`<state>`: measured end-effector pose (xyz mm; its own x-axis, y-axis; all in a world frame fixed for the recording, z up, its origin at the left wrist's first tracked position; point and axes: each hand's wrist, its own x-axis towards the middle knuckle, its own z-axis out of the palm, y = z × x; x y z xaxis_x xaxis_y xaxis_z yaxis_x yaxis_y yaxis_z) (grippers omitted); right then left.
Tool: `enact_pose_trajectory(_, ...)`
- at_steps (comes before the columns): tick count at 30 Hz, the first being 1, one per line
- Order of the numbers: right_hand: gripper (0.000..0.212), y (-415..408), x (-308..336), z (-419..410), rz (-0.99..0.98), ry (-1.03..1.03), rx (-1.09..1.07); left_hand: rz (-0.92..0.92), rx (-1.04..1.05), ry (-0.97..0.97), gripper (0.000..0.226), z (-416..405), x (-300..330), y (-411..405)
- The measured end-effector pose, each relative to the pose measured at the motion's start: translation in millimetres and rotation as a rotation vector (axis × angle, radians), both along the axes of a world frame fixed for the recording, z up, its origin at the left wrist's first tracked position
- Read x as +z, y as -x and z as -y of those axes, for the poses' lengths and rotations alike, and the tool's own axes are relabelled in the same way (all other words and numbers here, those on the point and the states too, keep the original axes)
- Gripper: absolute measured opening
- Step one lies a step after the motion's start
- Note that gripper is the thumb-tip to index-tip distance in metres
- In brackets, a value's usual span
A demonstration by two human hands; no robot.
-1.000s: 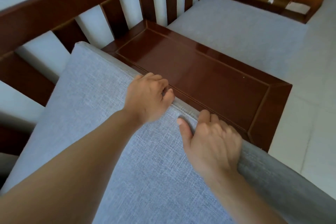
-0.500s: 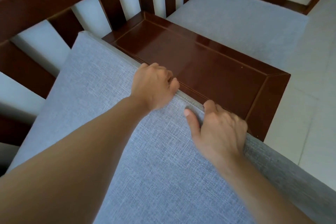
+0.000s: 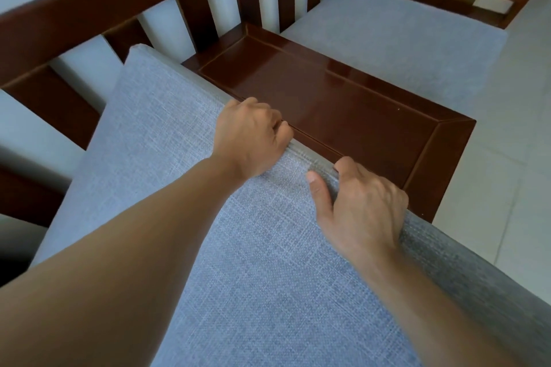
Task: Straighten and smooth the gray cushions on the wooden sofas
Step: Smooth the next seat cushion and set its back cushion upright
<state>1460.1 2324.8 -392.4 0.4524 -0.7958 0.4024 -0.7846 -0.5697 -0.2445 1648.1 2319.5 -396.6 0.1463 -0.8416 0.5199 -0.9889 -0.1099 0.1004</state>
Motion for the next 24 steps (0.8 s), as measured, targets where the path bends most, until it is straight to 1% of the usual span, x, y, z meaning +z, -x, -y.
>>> enact_pose_trajectory(3,0.043,-3.5,-9.3,14.9,-0.042,-0.046,0.000,-0.001,0.000,-0.073,0.037,15.2,-10.3,0.3)
enact_pose_trajectory(6,0.045,-5.5,-19.1,26.6,-0.071,-0.085,-0.008,0.003,0.026,-0.090,0.036,29.2,-26.6,5.9)
enact_pose_trajectory(10,0.053,-16.1,-18.6,31.9,-0.184,-0.025,-0.026,-0.049,0.043,-0.107,0.037,33.8,-29.5,-4.0)
enact_pose_trajectory(13,0.061,-26.0,-14.2,34.9,-0.255,-0.056,0.005,-0.074,0.025,-0.139,0.043,35.1,-25.8,-18.2)
enact_pose_trajectory(15,0.061,-24.2,-10.1,30.1,-0.234,-0.090,0.014,-0.054,0.011,-0.115,0.043,30.0,-27.8,-22.0)
enact_pose_trajectory(18,0.055,-23.1,-16.3,26.6,-0.165,-0.106,0.020,-0.021,0.016,-0.026,0.034,21.2,-35.4,-22.1)
enact_pose_trajectory(24,0.047,-30.7,-26.5,36.6,-0.140,-0.011,0.020,-0.064,0.098,-0.070,0.031,30.0,-29.3,-19.9)
